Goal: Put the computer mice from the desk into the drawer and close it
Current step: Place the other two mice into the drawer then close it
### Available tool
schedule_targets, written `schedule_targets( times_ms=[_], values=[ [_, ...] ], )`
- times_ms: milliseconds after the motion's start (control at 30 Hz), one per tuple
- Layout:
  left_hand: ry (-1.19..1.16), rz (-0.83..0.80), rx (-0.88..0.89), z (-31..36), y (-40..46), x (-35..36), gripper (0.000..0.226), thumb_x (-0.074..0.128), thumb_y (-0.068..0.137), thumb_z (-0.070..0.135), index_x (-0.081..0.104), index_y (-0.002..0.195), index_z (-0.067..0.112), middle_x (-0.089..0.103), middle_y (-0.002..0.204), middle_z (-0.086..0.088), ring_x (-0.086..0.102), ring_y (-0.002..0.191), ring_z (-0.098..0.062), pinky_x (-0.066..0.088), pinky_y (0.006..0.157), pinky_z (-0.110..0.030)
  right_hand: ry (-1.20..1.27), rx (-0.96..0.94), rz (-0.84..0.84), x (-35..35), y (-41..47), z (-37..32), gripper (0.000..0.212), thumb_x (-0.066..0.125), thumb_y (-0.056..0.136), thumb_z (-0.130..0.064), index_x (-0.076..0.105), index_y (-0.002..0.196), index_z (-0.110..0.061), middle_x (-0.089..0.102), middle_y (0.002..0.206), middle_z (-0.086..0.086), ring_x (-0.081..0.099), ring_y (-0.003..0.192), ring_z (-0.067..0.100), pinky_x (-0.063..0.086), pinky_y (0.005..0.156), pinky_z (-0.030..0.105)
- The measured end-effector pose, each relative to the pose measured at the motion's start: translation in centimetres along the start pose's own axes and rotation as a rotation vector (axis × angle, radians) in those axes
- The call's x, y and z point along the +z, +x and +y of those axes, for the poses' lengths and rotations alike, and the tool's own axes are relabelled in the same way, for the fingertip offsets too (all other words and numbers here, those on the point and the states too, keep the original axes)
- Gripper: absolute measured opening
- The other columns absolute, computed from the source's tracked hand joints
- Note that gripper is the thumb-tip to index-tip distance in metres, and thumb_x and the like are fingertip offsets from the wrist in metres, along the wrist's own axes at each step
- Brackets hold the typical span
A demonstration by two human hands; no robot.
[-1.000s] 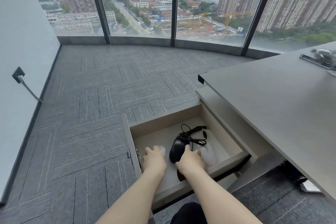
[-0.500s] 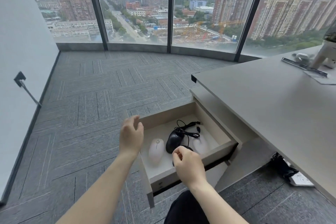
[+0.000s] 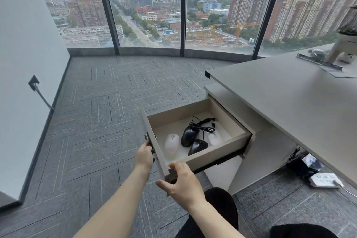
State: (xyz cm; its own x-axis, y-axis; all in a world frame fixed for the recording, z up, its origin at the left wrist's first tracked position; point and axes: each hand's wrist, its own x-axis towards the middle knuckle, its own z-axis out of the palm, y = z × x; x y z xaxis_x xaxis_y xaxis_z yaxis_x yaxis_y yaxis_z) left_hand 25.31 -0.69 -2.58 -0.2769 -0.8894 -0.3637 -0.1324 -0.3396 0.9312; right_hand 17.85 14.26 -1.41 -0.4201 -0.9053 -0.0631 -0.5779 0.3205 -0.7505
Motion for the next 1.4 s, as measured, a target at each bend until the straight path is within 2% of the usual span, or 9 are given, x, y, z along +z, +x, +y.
schedule_targets(
  times_ms=[67, 233, 433, 633, 767, 900, 1067, 1233, 1400],
  values=[
    [-0.003, -0.004, 0.003, -0.3, -0.2, 0.2, 0.042, 0.032, 0.09, 0.013, 0.066, 0.113, 0.022, 0.07, 0.102, -0.008, 0.062, 0.092, -0.026, 0.051, 0.081, -0.042, -0.001, 0.014, 0.04, 0.7, -0.3, 0.2, 0.056, 0.064, 0.079, -0.055, 0.049, 0.126, -0.028, 0.057, 0.118, -0.011, 0.06, 0.103, 0.008, 0.052, 0.084, 0.031],
    [-0.005, -0.072, 0.0, 0.4, 0.0, 2.1, 0.041, 0.03, 0.091, 0.009, 0.064, 0.105, 0.029, 0.066, 0.098, -0.003, 0.058, 0.089, -0.019, 0.048, 0.076, -0.034, 0.029, 0.055, 0.135, -0.4, -0.2, 0.9, 0.051, 0.061, 0.082, -0.043, 0.042, 0.128, -0.032, 0.059, 0.11, -0.009, 0.062, 0.096, 0.011, 0.056, 0.08, 0.035],
    [0.029, -0.161, 0.001, 1.2, 0.4, 6.0, 0.037, 0.033, 0.09, 0.015, 0.062, 0.093, 0.037, 0.066, 0.115, -0.003, 0.058, 0.114, -0.028, 0.046, 0.1, -0.049, 0.054, 0.144, 0.23, -3.2, 1.0, 3.3, 0.049, 0.062, 0.078, -0.039, 0.043, 0.122, -0.031, 0.058, 0.11, -0.006, 0.061, 0.094, 0.015, 0.055, 0.076, 0.037],
    [0.04, -0.24, -0.001, 1.9, 1.1, 11.0, 0.037, 0.032, 0.09, 0.015, 0.058, 0.087, 0.041, 0.064, 0.117, -0.002, 0.056, 0.105, -0.023, 0.046, 0.088, -0.039, 0.164, 0.277, 0.381, -6.1, 1.7, 6.1, 0.052, 0.065, 0.079, -0.038, 0.037, 0.122, -0.032, 0.059, 0.105, -0.008, 0.06, 0.09, 0.014, 0.055, 0.073, 0.037],
    [0.051, -0.315, -0.018, 2.1, 1.6, 14.5, 0.039, 0.031, 0.093, 0.015, 0.055, 0.114, 0.038, 0.061, 0.113, 0.006, 0.053, 0.102, -0.019, 0.044, 0.088, -0.038, 0.245, 0.383, 0.521, -7.7, 2.1, 8.0, 0.069, 0.07, 0.081, -0.041, 0.033, 0.136, -0.022, 0.053, 0.119, -0.001, 0.058, 0.098, 0.019, 0.051, 0.073, 0.035],
    [0.067, -0.366, -0.023, 2.8, 2.1, 17.5, 0.048, 0.03, 0.097, 0.013, 0.04, 0.14, 0.032, 0.054, 0.122, 0.003, 0.053, 0.118, -0.022, 0.042, 0.095, -0.038, 0.264, 0.453, 0.608, -9.1, 3.2, 9.7, 0.086, 0.069, 0.083, -0.045, 0.024, 0.148, -0.011, 0.042, 0.145, 0.013, 0.05, 0.125, 0.028, 0.044, 0.086, 0.031],
    [0.088, -0.415, -0.049, 2.9, 3.1, 21.1, 0.053, 0.031, 0.093, 0.012, 0.04, 0.143, 0.027, 0.054, 0.128, 0.003, 0.053, 0.121, -0.023, 0.042, 0.101, -0.042, 0.32, 0.54, 0.623, -11.1, 4.2, 12.1, 0.099, 0.068, 0.081, -0.052, 0.014, 0.152, -0.009, 0.028, 0.155, 0.02, 0.036, 0.139, 0.035, 0.04, 0.107, 0.044],
    [-0.062, -0.399, -0.124, 2.8, 3.7, 24.0, 0.059, 0.035, 0.093, 0.007, 0.034, 0.148, 0.027, 0.049, 0.142, 0.006, 0.05, 0.127, -0.02, 0.046, 0.095, -0.039, 0.388, 0.591, 0.602, -13.1, 5.4, 13.6, 0.095, 0.066, 0.085, -0.047, 0.01, 0.153, -0.013, 0.027, 0.156, 0.016, 0.047, 0.132, 0.034, 0.042, 0.096, 0.034],
    [-0.126, -0.428, -0.155, 2.7, 3.1, 26.4, 0.061, 0.036, 0.093, 0.0, 0.031, 0.15, 0.024, 0.039, 0.153, 0.005, 0.046, 0.133, -0.019, 0.045, 0.1, -0.039, 0.397, 0.583, 0.639, -14.2, 6.5, 15.2, 0.089, 0.062, 0.087, -0.05, 0.013, 0.153, -0.017, 0.032, 0.157, 0.012, 0.043, 0.137, 0.029, 0.042, 0.107, 0.041]
  ],
)
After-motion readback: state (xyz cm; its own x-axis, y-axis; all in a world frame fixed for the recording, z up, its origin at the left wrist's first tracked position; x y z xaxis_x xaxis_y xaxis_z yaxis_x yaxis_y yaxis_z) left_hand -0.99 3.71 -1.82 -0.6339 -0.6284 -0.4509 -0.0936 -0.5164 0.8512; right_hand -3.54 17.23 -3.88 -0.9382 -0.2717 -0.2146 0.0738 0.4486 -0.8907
